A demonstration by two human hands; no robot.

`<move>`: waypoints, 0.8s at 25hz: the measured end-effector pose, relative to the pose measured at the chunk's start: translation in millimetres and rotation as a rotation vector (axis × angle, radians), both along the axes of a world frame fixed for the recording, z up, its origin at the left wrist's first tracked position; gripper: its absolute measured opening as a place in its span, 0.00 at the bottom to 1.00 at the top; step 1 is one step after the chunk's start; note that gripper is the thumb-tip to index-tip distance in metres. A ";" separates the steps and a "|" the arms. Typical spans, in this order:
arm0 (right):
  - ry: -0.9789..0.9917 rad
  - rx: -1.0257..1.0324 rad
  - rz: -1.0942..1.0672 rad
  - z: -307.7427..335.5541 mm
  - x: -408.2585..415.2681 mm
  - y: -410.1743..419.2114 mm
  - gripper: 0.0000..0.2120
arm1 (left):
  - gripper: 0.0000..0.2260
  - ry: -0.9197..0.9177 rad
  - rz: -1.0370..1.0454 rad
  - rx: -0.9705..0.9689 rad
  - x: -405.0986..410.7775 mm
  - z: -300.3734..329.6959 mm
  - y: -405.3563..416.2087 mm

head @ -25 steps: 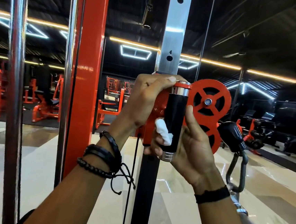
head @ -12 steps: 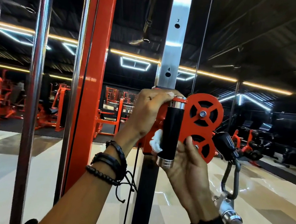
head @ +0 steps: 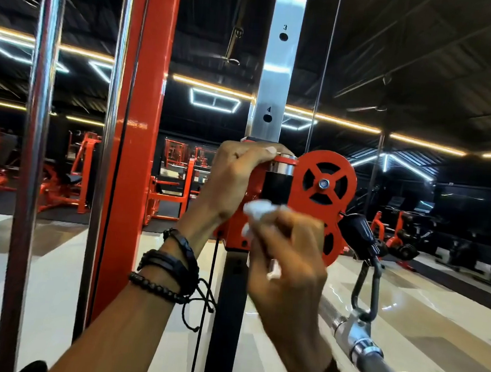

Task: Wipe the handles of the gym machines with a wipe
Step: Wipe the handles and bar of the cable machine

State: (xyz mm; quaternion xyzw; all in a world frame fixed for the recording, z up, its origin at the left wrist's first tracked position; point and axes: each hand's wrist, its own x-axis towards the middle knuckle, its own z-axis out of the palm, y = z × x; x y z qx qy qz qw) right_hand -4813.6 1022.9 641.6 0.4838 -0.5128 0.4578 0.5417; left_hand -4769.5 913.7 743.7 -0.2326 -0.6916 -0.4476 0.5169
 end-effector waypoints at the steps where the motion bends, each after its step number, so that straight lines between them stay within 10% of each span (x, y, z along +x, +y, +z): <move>1: -0.006 0.042 -0.028 -17.2 4.1 0.5 0.14 | 0.14 -0.005 0.003 0.007 0.4 -0.7 0.1; 20: -0.011 -0.061 -0.082 54.3 5.5 -4.5 0.07 | 0.15 0.045 0.040 0.022 -7.2 -2.6 -4.2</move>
